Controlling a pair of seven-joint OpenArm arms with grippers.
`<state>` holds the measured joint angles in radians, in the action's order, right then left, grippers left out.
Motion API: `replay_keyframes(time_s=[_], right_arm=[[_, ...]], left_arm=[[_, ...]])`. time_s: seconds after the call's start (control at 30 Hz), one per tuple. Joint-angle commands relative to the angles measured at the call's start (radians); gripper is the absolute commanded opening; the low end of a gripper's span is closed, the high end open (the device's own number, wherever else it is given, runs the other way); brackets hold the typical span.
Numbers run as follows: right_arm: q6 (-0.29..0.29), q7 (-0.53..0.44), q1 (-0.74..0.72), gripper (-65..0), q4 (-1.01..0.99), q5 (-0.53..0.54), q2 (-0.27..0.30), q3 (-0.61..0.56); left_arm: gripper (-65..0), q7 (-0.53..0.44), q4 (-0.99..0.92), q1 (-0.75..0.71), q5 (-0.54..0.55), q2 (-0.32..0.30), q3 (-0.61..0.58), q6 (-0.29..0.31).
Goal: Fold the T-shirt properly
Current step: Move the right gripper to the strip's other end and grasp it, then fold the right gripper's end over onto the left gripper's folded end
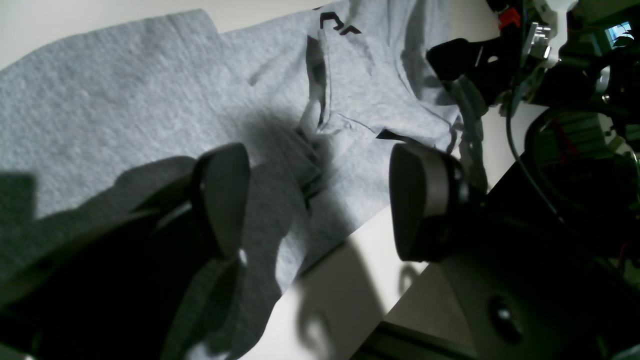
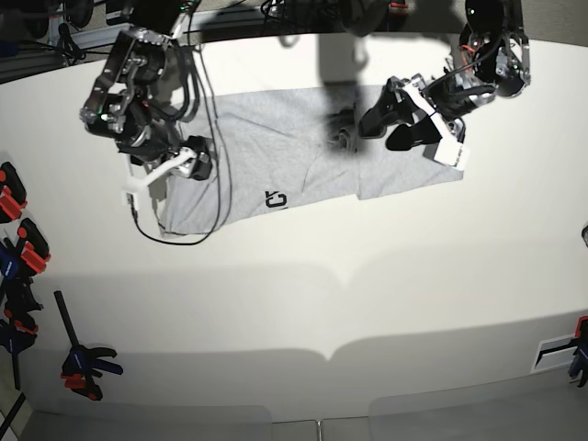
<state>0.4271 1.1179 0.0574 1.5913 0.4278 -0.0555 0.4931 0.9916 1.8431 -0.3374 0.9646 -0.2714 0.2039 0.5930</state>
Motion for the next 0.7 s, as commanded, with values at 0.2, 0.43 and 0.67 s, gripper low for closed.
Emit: replay_keyframes(time_s=[0.2,0.43,0.67], right_arm=[[0.007,0.020,-0.005,-40.4,0.003,-0.053,0.004,-0.002],[0.023,0.008,-0.019,-65.0,0.014,-0.080,0.006,-0.002],[0.022,0.025,-0.046,-65.0,0.100,-0.061,0.016,-0.003]], left_arm=[[-24.2,0.022,0.018,0.006,0.024,-0.014,0.005,0.010],[-24.2,0.185,0.018,0.002,0.060,-0.014,0.005,-0.002],[-24.2,0.254,0.018,0.002,0.058,-0.014,0.005,-0.002]])
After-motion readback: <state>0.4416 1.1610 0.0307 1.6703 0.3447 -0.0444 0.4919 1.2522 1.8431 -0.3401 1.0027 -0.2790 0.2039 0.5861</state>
